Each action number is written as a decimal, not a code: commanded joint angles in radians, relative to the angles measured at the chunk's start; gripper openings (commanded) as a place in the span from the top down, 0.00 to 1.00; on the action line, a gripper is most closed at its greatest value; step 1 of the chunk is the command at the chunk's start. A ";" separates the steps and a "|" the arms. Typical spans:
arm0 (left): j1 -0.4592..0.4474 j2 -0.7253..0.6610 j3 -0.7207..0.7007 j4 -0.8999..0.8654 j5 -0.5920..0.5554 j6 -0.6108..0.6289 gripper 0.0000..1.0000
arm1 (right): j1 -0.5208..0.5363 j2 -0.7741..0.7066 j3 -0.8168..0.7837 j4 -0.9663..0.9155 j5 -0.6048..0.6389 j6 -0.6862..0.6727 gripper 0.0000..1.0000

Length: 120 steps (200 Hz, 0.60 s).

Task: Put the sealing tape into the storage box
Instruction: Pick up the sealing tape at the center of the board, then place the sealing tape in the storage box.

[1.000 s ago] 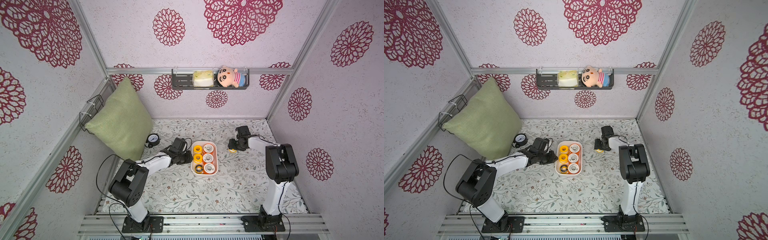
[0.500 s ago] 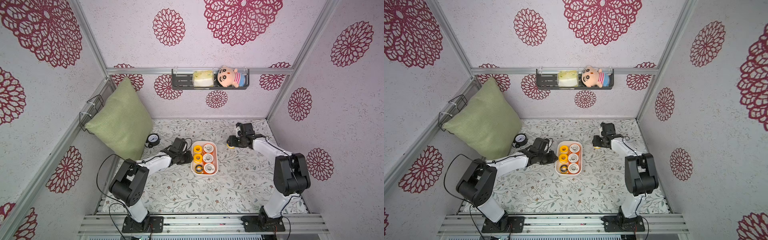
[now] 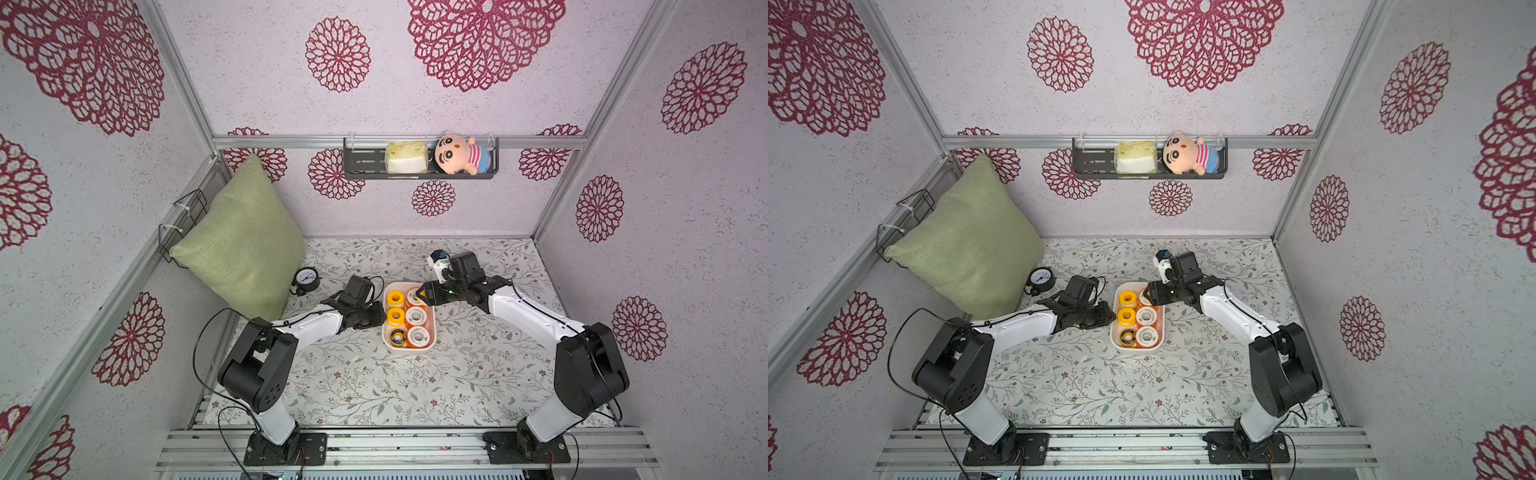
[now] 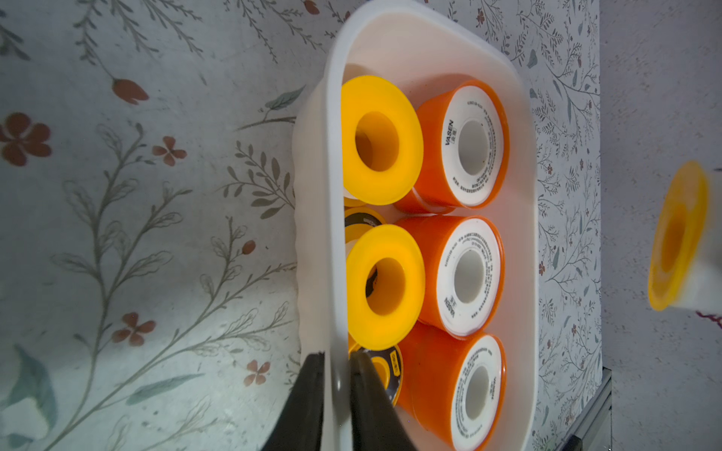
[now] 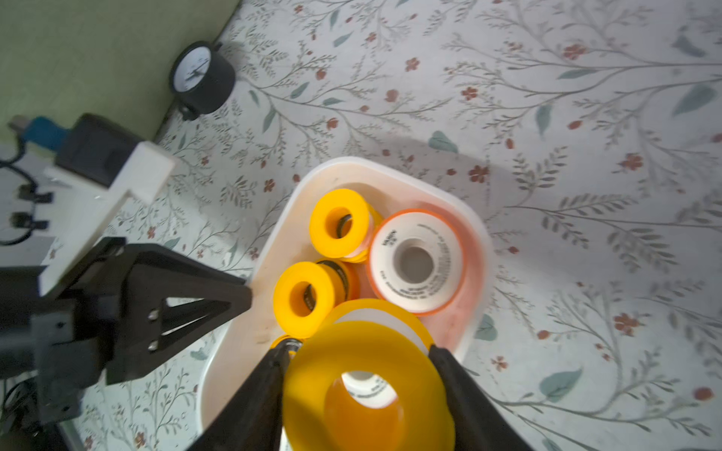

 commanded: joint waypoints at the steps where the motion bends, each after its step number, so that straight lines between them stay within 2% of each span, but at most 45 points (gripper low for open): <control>1: -0.010 0.003 0.013 0.008 -0.008 0.007 0.82 | 0.046 -0.037 0.007 0.013 -0.045 -0.051 0.42; 59: -0.010 0.000 0.013 0.006 -0.009 0.008 0.82 | 0.160 -0.012 -0.004 0.004 -0.041 -0.103 0.42; 120: -0.010 0.002 0.015 0.005 -0.008 0.009 0.82 | 0.217 0.032 -0.010 -0.016 -0.049 -0.127 0.42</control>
